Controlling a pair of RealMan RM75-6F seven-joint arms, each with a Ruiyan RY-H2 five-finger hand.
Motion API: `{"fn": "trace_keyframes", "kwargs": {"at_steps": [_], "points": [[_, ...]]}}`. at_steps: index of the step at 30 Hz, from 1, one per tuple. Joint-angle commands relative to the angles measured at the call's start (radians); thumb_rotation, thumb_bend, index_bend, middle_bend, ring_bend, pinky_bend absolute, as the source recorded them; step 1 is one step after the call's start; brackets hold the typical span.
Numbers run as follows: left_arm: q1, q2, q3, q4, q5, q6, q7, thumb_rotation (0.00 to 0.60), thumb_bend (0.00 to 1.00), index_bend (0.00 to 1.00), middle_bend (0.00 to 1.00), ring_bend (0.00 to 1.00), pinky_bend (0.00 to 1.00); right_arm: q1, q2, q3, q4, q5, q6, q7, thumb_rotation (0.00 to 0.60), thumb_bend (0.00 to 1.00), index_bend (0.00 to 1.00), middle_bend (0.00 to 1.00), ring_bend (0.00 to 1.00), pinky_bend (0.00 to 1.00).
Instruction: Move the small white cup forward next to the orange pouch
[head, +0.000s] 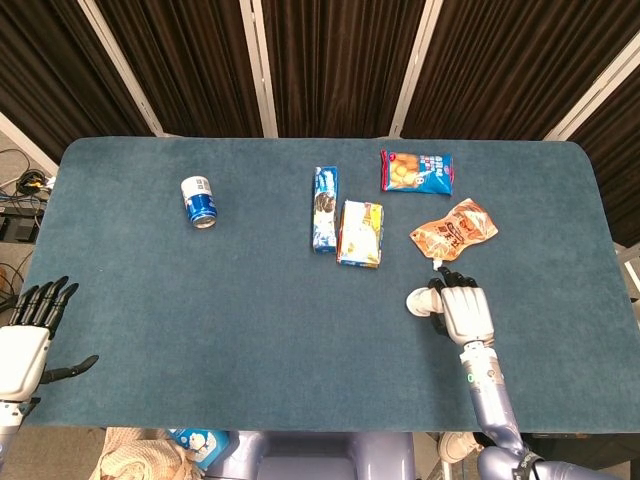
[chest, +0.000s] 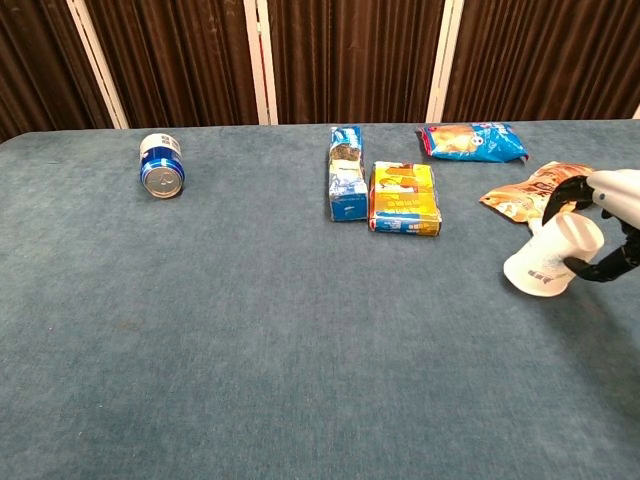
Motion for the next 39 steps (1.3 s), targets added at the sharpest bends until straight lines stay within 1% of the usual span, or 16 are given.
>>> {"fn": "trace_keyframes", "kwargs": {"at_steps": [1, 3, 4, 5, 7, 8, 9, 11, 16, 19, 24, 27, 30, 33, 35, 39], "points": [[0.000, 0.000, 0.000, 0.000, -0.001, -0.001, -0.001, 0.600, 0.01, 0.00, 0.00, 0.00, 0.00, 0.007, -0.013, -0.003, 0.012, 0.003, 0.005, 0.001, 0.600, 0.40, 0.41, 0.18, 0.21, 0.26], [-0.001, 0.000, 0.000, 0.000, -0.001, -0.001, -0.001, 0.600, 0.02, 0.00, 0.00, 0.00, 0.00, 0.011, -0.022, -0.003, 0.019, 0.007, 0.009, 0.001, 0.600, 0.40, 0.37, 0.18, 0.21, 0.26], [-0.001, 0.000, 0.000, 0.000, -0.001, 0.000, -0.001, 0.600, 0.02, 0.00, 0.00, 0.00, 0.00, 0.012, -0.025, -0.003, 0.019, 0.009, 0.011, 0.000, 0.600, 0.40, 0.29, 0.17, 0.20, 0.26], [-0.001, 0.000, -0.001, 0.000, -0.001, 0.000, -0.001, 0.600, 0.02, 0.00, 0.00, 0.00, 0.00, 0.013, -0.028, -0.004, 0.020, 0.010, 0.014, -0.001, 0.600, 0.40, 0.16, 0.15, 0.18, 0.25], [-0.001, 0.000, -0.001, 0.000, -0.002, -0.001, -0.002, 0.600, 0.02, 0.00, 0.00, 0.00, 0.00, 0.015, -0.028, -0.009, 0.015, 0.012, 0.017, -0.010, 0.600, 0.40, 0.03, 0.09, 0.13, 0.23], [-0.001, 0.000, -0.001, 0.001, -0.002, -0.001, -0.002, 0.600, 0.02, 0.00, 0.00, 0.00, 0.00, 0.016, -0.027, -0.013, 0.010, 0.012, 0.020, -0.017, 0.600, 0.40, 0.00, 0.05, 0.11, 0.21], [0.000, 0.000, 0.000, 0.001, -0.003, 0.000, -0.002, 0.600, 0.01, 0.00, 0.00, 0.00, 0.00, 0.016, -0.022, -0.018, -0.001, 0.011, 0.023, -0.026, 0.600, 0.40, 0.00, 0.02, 0.09, 0.20], [0.000, -0.001, -0.001, 0.001, -0.003, 0.001, -0.001, 0.600, 0.01, 0.00, 0.00, 0.00, 0.00, 0.016, -0.009, -0.028, -0.023, 0.010, 0.030, -0.049, 0.600, 0.38, 0.00, 0.00, 0.06, 0.18], [0.002, -0.004, -0.001, 0.004, 0.000, 0.008, 0.006, 0.600, 0.02, 0.00, 0.00, 0.00, 0.00, 0.004, 0.041, -0.051, -0.106, 0.008, 0.063, -0.097, 0.600, 0.36, 0.00, 0.00, 0.03, 0.16], [0.005, -0.006, -0.001, 0.005, 0.002, 0.015, 0.009, 0.600, 0.01, 0.00, 0.00, 0.00, 0.00, -0.018, 0.094, -0.074, -0.172, -0.014, 0.092, -0.099, 0.600, 0.36, 0.00, 0.00, 0.03, 0.16], [0.006, -0.009, -0.001, 0.007, 0.004, 0.019, 0.014, 0.600, 0.01, 0.00, 0.00, 0.00, 0.00, -0.090, 0.240, -0.150, -0.268, -0.121, 0.151, -0.034, 0.600, 0.36, 0.00, 0.00, 0.02, 0.14], [0.006, -0.011, -0.001, 0.008, 0.006, 0.020, 0.018, 0.600, 0.01, 0.00, 0.00, 0.00, 0.00, -0.137, 0.315, -0.195, -0.295, -0.198, 0.192, 0.032, 0.600, 0.36, 0.00, 0.00, 0.01, 0.14], [0.007, -0.015, -0.002, 0.010, 0.009, 0.026, 0.022, 0.600, 0.01, 0.00, 0.00, 0.00, 0.00, -0.211, 0.395, -0.265, -0.259, -0.367, 0.281, 0.169, 0.600, 0.36, 0.00, 0.00, 0.00, 0.14], [0.008, -0.018, -0.004, 0.012, 0.009, 0.030, 0.024, 0.600, 0.01, 0.00, 0.00, 0.00, 0.00, -0.263, 0.438, -0.311, -0.221, -0.453, 0.339, 0.263, 0.600, 0.36, 0.00, 0.00, 0.00, 0.12], [0.009, -0.020, -0.006, 0.014, 0.009, 0.033, 0.025, 0.600, 0.01, 0.00, 0.00, 0.00, 0.00, -0.298, 0.463, -0.334, -0.193, -0.502, 0.380, 0.316, 0.600, 0.36, 0.00, 0.00, 0.00, 0.10], [0.011, -0.020, -0.008, 0.019, 0.015, 0.044, 0.021, 0.600, 0.02, 0.00, 0.00, 0.00, 0.00, -0.339, 0.466, -0.344, -0.117, -0.569, 0.446, 0.361, 0.600, 0.36, 0.00, 0.00, 0.00, 0.08]]}}
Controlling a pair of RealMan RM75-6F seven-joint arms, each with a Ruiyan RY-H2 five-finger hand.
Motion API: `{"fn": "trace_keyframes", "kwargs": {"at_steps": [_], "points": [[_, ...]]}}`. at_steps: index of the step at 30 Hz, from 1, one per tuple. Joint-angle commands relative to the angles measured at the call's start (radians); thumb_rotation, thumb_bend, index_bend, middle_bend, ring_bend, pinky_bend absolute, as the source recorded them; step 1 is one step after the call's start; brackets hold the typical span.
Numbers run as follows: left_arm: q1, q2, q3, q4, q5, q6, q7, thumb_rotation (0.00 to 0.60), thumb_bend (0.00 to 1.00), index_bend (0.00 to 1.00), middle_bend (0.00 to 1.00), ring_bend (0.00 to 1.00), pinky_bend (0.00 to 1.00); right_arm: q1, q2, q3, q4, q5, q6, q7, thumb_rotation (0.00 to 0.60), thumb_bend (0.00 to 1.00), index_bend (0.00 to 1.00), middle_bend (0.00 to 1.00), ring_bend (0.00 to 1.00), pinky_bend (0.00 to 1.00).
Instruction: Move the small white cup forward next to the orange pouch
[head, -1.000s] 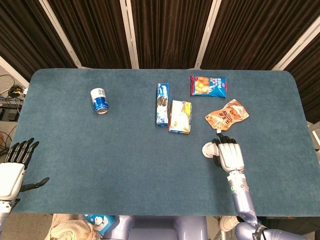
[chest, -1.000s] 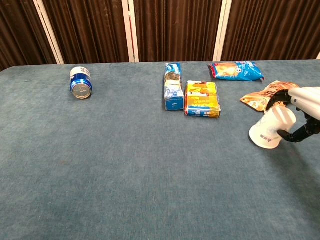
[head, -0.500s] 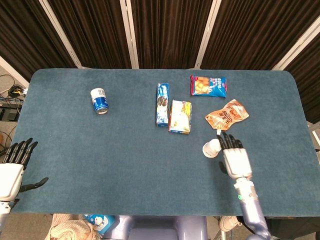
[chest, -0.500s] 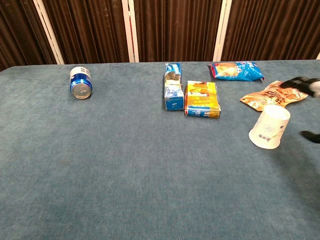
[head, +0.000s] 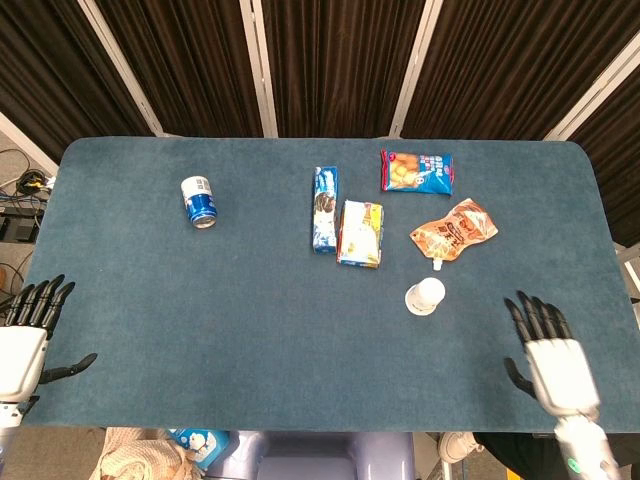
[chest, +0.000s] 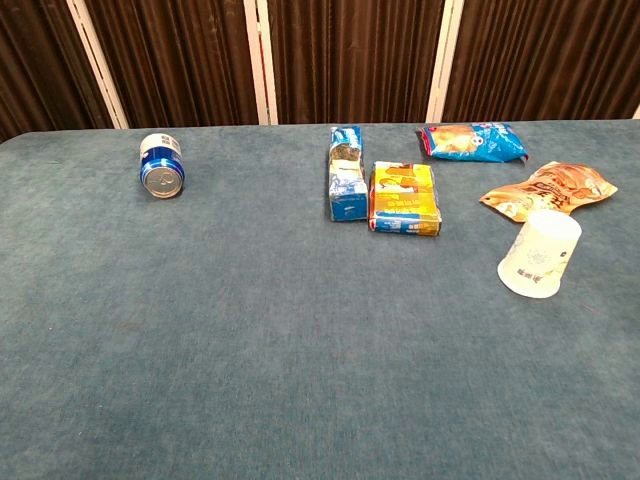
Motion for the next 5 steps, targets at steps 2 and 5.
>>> {"fn": "trace_keyframes", "kwargs": {"at_steps": [2, 5], "points": [[0.000, 0.001, -0.002, 0.009, 0.010, 0.010, -0.008, 0.600, 0.01, 0.00, 0.00, 0.00, 0.00, -0.065, 0.009, -0.019, 0.110, -0.055, 0.067, 0.069, 0.600, 0.36, 0.00, 0.00, 0.00, 0.07], [-0.002, 0.001, 0.000, 0.014, 0.014, 0.008, -0.009, 0.600, 0.01, 0.00, 0.00, 0.00, 0.00, -0.066, 0.006, -0.009, 0.109, -0.028, 0.032, 0.075, 0.600, 0.36, 0.00, 0.00, 0.00, 0.07]]}}
